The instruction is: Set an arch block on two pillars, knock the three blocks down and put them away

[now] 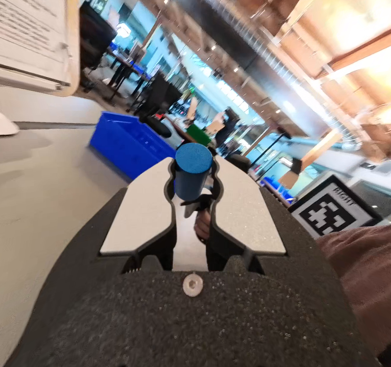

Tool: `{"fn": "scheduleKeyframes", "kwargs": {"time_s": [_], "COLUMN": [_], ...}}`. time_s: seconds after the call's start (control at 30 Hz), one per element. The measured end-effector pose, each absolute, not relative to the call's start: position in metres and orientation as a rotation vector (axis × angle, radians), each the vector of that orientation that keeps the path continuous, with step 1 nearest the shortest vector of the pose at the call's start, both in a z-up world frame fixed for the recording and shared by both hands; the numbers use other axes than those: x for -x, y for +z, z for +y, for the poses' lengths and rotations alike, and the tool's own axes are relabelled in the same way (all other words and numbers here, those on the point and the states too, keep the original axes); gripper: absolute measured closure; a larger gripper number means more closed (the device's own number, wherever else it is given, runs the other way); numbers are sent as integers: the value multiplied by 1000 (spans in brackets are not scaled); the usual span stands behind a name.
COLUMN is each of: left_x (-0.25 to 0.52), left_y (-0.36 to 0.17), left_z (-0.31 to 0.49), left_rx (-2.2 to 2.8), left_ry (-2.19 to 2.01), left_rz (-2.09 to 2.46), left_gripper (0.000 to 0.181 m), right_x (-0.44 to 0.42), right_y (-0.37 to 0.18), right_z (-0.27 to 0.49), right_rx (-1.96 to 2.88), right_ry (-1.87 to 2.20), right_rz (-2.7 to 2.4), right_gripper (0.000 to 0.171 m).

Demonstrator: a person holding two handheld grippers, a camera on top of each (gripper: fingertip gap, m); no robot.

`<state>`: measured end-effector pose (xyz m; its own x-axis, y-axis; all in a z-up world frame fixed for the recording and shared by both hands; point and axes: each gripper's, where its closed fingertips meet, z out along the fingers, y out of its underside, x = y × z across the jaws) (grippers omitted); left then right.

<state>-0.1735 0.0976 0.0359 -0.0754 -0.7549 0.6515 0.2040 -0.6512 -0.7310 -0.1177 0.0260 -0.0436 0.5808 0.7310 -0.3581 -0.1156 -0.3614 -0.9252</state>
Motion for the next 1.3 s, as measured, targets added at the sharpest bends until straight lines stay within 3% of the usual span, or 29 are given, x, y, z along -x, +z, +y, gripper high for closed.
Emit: {"fn": "scheduleKeyframes", "kwargs": {"time_s": [0.33,0.4,0.5,0.53,0.57,0.6,0.63,0.83,0.93,1.07,1.3], "left_x": [141,135,134,136,138,142,148,185,198,207,219], "left_y": [26,21,14,12,8,4,-1,-59,-78,-90,-93], "left_z": [62,57,52,51,51,48,43,-17,-35,-38,-34], "left_rx": [1355,1375,1418,1443,1479,1519,1553,1734,1741,1748,1752], "left_ry": [-2059,-2048,-2021,-1996,-1962,-1923,-1879,-1576,-1516,-1492,-1399], "left_rz": [500,519,534,549,556,570,601,822,811,754,752], "left_gripper": [149,149,149,148,132,111,104,120,126,131,132], "right_x": [142,138,133,133,130,124,112,-56,-153,-209,-266], "right_y": [-1,4,1,-2,-3,-2,0,35,-16,-99,-153], "right_z": [48,46,43,40,38,36,36,65,106,158,199], "right_rx": [1464,1391,1397,1424,1443,1463,1487,1675,1963,2268,2406], "right_ry": [1385,1446,1425,1419,1412,1386,1321,592,170,-56,-361], "right_rz": [-209,-167,-193,-217,-231,-241,-254,-127,-24,17,73], "right_gripper": [117,138,138,138,138,138,138,138,138,137,137]}}
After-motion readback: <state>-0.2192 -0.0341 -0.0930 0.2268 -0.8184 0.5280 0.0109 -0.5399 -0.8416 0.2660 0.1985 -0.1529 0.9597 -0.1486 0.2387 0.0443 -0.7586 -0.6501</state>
